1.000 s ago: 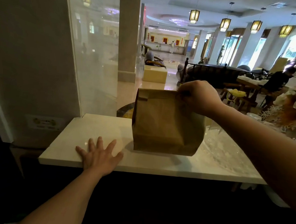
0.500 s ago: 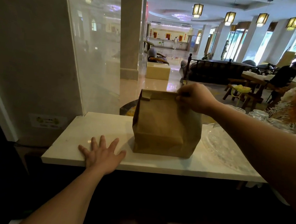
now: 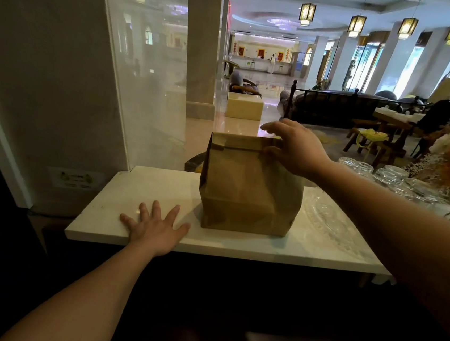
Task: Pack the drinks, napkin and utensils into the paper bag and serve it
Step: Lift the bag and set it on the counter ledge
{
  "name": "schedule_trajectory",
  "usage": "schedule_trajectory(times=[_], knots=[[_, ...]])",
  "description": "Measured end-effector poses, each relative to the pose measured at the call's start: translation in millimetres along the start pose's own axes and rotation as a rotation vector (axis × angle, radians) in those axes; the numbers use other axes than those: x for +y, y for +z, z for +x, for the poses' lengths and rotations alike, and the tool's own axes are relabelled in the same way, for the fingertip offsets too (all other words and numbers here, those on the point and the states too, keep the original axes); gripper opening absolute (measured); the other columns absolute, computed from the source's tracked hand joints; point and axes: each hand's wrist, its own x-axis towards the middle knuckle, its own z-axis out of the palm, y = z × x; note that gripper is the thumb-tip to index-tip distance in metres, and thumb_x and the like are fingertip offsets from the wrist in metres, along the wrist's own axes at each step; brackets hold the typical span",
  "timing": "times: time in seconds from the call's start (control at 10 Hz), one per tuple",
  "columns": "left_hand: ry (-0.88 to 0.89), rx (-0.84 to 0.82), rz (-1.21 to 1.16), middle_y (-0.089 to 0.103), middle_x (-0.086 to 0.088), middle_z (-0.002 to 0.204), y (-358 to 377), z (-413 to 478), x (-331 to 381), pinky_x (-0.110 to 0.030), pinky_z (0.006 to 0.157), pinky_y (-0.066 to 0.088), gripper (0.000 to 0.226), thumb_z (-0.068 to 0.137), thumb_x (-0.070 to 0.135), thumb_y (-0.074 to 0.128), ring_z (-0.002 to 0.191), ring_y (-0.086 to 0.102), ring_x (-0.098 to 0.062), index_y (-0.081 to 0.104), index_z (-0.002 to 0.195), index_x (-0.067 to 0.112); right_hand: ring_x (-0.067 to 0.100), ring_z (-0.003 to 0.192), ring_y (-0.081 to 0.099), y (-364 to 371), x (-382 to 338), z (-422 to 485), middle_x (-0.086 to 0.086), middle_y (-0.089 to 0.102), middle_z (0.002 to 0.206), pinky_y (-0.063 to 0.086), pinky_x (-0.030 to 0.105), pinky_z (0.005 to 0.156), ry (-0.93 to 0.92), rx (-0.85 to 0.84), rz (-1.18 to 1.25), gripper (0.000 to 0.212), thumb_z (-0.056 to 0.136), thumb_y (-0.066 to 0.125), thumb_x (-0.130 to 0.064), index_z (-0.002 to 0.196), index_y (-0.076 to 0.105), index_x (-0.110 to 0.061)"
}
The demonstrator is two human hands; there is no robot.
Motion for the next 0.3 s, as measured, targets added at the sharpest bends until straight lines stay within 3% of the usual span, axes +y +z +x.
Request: schedule_trajectory(times=[0.1, 0.3], knots=[[0.0, 0.009, -0.018, -0.002, -0.006, 0.164, -4.8, -7.5, 5.0, -0.075, 0.107, -0.001, 0.082, 0.078, 0.085, 0.012, 0.147, -0.006, -0.04, -0.004, 0.149, 0.048, 0.025, 0.117, 0.052, -3.0, 1.4, -8.5, 0.004, 0.057, 0.129, 0.046, 0.038, 0.089, -0.044, 0.065, -0.011, 0.044, 0.089, 0.067, -0.026, 0.131, 0.055, -0.026], [0.047, 0.404, -0.133, 0.008, -0.009, 0.163, -16.4, -29.6, 30.5, -0.068, 0.113, 0.008, 0.073, 0.091, 0.068, 0.024, 0.148, 0.004, -0.035, 0.0, 0.152, 0.037, 0.022, 0.11, 0.056, -3.3, -3.4, -23.8, 0.002, 0.06, 0.124, 0.043, 0.028, 0.082, -0.113, 0.163, 0.057, 0.039, 0.089, 0.066, -0.027, 0.127, 0.058, -0.026]])
